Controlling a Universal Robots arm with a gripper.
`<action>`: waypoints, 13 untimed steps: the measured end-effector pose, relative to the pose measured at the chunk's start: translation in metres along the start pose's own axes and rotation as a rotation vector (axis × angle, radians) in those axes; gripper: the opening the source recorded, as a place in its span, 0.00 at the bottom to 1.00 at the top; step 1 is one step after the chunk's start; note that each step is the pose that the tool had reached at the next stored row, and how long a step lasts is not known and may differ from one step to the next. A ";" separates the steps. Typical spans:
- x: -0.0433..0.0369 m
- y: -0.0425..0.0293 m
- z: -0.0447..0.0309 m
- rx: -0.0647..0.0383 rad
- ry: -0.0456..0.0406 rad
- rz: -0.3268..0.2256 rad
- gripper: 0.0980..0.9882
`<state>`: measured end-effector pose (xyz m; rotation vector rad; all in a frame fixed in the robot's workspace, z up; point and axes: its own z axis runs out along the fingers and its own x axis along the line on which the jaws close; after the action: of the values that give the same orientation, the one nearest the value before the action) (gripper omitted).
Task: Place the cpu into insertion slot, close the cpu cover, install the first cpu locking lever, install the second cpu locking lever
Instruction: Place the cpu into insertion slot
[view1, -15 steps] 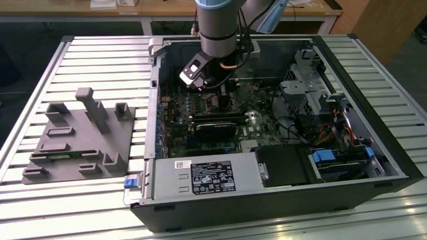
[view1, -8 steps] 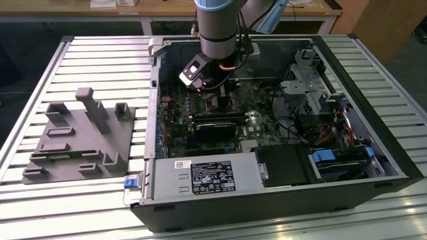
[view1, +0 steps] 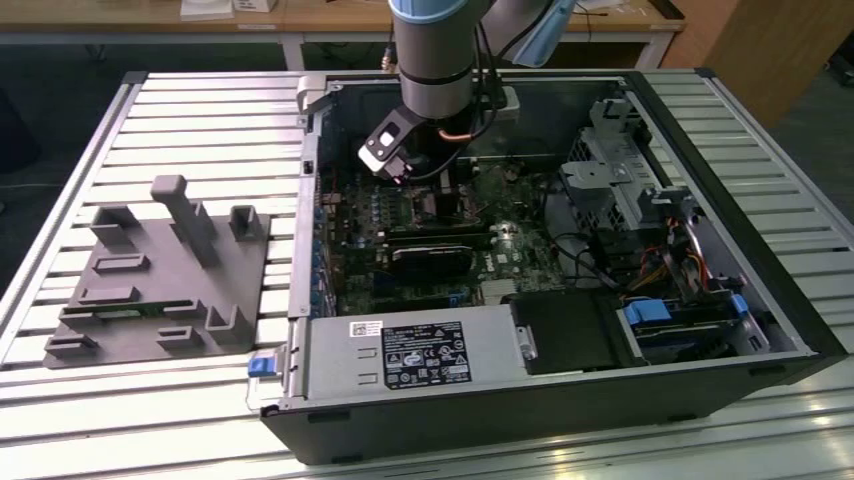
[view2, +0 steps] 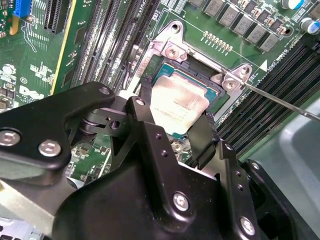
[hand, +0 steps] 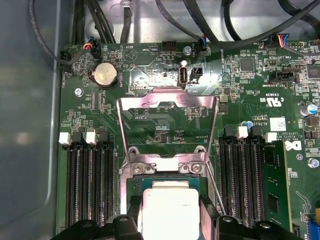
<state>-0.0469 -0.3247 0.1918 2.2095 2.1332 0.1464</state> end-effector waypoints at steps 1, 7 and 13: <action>0.0000 0.0000 0.0000 0.000 0.0003 -0.002 0.50; 0.0001 0.0000 -0.0002 0.001 0.0027 -0.024 0.50; 0.0000 -0.0001 0.0003 0.001 0.0032 -0.032 0.50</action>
<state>-0.0469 -0.3248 0.1914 2.1762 2.1692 0.1473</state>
